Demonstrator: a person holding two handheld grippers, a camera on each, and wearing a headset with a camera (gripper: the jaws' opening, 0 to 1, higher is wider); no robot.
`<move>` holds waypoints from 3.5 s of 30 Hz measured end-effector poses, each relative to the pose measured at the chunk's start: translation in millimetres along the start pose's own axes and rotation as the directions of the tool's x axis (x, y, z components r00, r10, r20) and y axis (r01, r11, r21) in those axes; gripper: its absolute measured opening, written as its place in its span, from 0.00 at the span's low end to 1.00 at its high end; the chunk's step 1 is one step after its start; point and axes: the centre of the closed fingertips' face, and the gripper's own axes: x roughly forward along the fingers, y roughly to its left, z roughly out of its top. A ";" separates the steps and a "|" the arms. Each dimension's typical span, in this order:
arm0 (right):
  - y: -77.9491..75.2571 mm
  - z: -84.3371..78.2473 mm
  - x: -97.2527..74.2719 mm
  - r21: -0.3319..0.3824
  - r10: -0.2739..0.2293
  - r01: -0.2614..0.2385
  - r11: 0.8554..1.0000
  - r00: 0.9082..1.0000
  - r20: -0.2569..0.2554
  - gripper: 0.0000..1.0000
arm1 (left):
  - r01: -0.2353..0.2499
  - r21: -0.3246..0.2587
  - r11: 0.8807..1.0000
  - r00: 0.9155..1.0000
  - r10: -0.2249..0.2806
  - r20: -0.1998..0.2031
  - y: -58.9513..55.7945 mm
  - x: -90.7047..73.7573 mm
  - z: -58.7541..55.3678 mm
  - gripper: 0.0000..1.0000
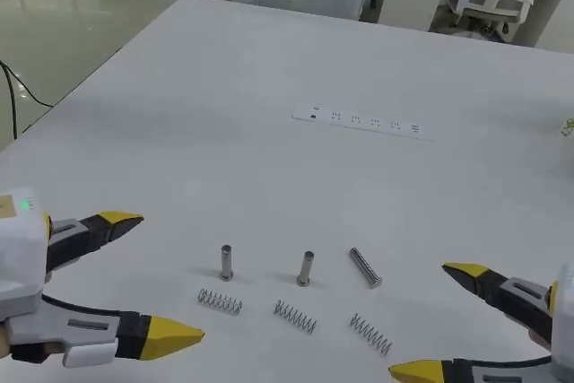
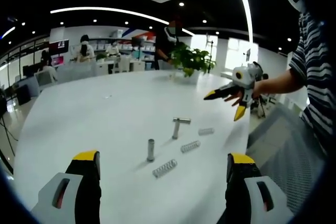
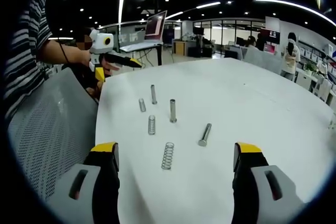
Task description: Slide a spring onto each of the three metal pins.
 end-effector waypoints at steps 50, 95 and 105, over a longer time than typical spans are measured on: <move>7.8 -4.7 2.9 -0.005 0.029 -0.030 1.000 0.999 -0.035 0.87 | 0.021 0.011 1.000 1.000 -0.021 -0.008 -2.9 0.8 -2.8 0.98; -24.6 21.4 33.8 0.037 0.048 -0.045 0.998 0.995 -0.086 0.75 | 0.054 0.011 0.998 0.999 -0.054 -0.008 -6.8 11.4 -3.2 0.98; -27.8 16.9 43.3 0.056 0.065 -0.058 0.997 0.987 -0.145 0.59 | 0.052 0.002 0.999 0.999 -0.052 -0.006 -6.4 11.2 -5.8 0.98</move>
